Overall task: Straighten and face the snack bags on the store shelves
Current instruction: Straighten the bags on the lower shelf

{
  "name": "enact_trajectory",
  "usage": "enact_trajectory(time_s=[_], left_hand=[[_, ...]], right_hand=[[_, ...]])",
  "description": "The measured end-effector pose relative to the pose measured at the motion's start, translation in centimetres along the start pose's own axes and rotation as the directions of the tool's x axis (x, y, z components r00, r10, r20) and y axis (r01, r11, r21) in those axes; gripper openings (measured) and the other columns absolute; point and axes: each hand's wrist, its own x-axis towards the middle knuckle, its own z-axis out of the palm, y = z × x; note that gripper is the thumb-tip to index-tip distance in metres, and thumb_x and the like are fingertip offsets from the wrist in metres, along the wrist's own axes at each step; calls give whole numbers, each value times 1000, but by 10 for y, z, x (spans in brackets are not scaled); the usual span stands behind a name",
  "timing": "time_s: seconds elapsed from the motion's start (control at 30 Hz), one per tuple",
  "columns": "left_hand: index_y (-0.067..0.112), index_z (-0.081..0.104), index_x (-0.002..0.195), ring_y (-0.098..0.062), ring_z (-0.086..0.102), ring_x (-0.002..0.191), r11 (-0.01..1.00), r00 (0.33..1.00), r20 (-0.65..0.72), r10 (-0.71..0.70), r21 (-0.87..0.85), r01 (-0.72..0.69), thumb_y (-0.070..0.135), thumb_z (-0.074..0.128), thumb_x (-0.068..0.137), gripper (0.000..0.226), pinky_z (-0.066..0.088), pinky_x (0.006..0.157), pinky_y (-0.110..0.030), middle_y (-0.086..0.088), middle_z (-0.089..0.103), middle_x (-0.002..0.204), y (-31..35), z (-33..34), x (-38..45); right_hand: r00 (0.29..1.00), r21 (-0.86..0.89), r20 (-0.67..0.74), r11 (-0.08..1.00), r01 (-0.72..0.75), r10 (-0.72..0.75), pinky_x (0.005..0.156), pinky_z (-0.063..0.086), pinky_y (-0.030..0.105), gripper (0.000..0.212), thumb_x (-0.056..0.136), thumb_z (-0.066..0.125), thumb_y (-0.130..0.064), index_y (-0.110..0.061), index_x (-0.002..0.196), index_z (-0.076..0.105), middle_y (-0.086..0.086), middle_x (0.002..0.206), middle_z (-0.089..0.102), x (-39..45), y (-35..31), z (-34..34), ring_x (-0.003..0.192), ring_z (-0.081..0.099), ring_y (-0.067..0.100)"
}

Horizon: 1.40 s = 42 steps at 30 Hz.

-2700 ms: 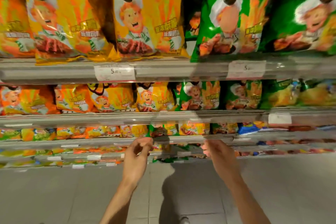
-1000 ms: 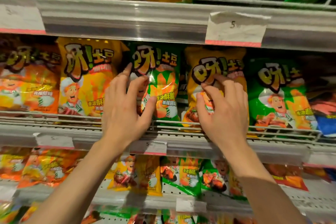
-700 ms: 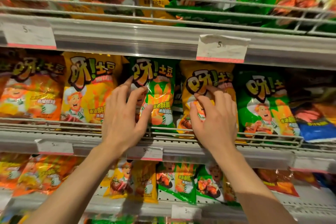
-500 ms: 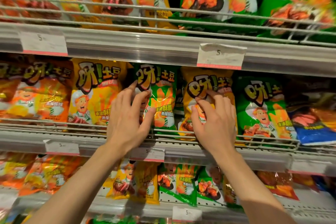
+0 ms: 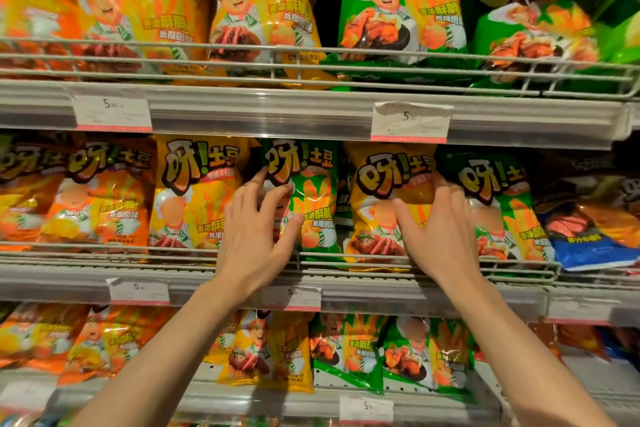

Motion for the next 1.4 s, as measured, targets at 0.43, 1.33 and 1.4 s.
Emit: enact_trajectory(time_s=[0.43,1.33,1.4], left_hand=[[24,48,145,-23,34,140,999,997,79,15,29,-18,63,34,99,62,31,112,-43,-8,44,149,-7,-4,4],[27,62,130,8,59,103,855,966,196,-166,-460,240,51,53,100,40,52,88,-23,13,64,120,55,-46,10],[34,50,142,6,59,107,799,917,352,-185,-489,349,65,52,94,57,50,92,-26,15,62,127,62,-46,11]], right_hand=[[938,473,192,810,-345,287,92,47,34,65,89,72,-31,-15,146,43,-3,111,54,21,-5,-16,106,54,19],[906,732,358,536,-421,224,91,60,43,64,87,74,-48,-21,138,46,-4,114,68,-5,-36,-33,100,70,14],[889,744,404,487,-457,216,89,60,43,57,88,73,-48,-23,133,49,-3,111,72,-13,-40,-32,98,72,14]])
